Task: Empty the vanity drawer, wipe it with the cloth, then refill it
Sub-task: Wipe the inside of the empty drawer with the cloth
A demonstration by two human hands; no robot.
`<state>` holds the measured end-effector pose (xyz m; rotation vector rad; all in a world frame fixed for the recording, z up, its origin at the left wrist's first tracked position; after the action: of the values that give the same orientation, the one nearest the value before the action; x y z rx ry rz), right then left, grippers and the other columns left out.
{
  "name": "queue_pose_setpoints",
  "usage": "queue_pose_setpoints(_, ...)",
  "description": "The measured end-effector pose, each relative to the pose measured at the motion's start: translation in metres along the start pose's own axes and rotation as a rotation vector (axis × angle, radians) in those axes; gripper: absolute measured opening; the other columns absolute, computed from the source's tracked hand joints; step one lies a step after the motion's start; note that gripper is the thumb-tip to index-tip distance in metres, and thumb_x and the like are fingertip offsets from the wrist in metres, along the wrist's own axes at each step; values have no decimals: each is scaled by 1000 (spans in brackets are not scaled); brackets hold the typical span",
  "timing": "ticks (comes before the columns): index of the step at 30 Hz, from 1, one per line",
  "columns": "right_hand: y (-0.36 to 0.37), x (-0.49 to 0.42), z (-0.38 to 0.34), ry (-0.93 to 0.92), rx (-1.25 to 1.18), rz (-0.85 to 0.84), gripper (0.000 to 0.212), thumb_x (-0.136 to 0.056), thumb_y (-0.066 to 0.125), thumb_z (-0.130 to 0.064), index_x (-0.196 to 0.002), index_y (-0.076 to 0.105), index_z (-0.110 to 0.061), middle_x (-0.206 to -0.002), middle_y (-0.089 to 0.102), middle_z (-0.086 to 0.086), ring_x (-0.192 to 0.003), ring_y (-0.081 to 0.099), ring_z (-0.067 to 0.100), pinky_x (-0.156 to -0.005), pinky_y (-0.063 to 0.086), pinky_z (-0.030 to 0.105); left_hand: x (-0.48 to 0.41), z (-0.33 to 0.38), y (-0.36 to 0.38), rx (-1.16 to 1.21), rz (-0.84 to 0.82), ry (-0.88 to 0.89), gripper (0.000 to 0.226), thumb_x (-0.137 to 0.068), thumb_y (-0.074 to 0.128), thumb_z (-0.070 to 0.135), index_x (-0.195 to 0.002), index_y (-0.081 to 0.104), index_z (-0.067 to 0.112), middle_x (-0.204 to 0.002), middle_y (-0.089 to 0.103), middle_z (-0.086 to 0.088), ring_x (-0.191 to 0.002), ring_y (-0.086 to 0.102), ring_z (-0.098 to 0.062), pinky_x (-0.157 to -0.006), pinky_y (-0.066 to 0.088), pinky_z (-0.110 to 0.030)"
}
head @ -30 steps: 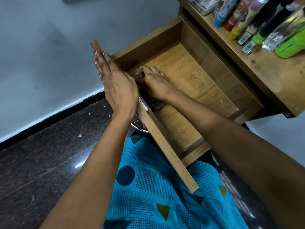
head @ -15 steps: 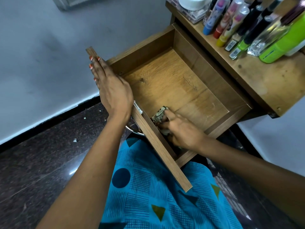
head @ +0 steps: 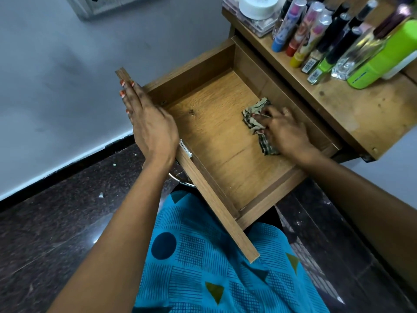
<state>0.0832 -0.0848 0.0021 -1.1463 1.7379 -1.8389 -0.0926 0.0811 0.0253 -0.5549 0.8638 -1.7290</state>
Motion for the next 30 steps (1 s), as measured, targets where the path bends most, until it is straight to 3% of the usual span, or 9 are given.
queue_pose_setpoints(5,4,9,-19,75,-112,3,51,-91,50,-7,-136,40,-28,-150,20,9,-133,25,39,-101,37,50,0,0,0,13,6,-8,55,-95,27,6,-146,5,4,-157,-1,-12,-145,-2,-24,-120,8,-34)
queue_pose_setpoints(8,11,28,-52,-51,-76,-19,49,-90,49,-5,-133,42,-28,-148,22,9,-128,31,39,-93,46,48,0,0,0,14,5,-14,55,-96,27,6,-146,6,4,-157,-1,-12,-145,-2,-24,-120,10,-35)
queue_pose_setpoints(11,25,42,-96,-198,-115,-78,58,-87,42,8,-133,40,-27,-146,23,7,-129,28,37,-91,45,45,0,0,1,12,4,-18,55,-96,27,7,-146,6,4,-157,-1,-11,-145,-1,-24,-120,13,-37)
queue_pose_setpoints(16,24,50,-106,-225,-155,-84,54,-83,37,13,-131,38,-13,-141,26,8,-129,29,39,-93,43,49,0,0,0,7,10,-12,56,-95,28,6,-146,6,5,-157,0,-12,-145,0,-25,-119,16,-39)
queue_pose_setpoints(21,31,75,-90,-192,-66,-252,60,-82,45,11,-134,28,-16,-142,17,9,-134,22,41,-94,42,49,0,0,1,8,13,-10,55,-95,27,7,-146,7,5,-157,1,-12,-145,0,-25,-119,14,-38)
queue_pose_setpoints(30,28,68,-69,-52,73,-191,72,-75,66,-3,-133,27,-22,-139,19,9,-125,29,28,-82,47,32,0,-1,0,15,2,-6,54,-96,27,9,-146,7,5,-157,0,-10,-145,-1,-24,-120,12,-37)
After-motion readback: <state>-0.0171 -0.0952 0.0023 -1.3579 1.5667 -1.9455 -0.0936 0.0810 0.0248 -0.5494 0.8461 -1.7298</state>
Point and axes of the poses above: each hand's wrist, its own x-axis away from the middle knuckle, its own y-axis out of the palm, z = x × y, the point moved 3 cm from there along -x, towards the middle knuckle
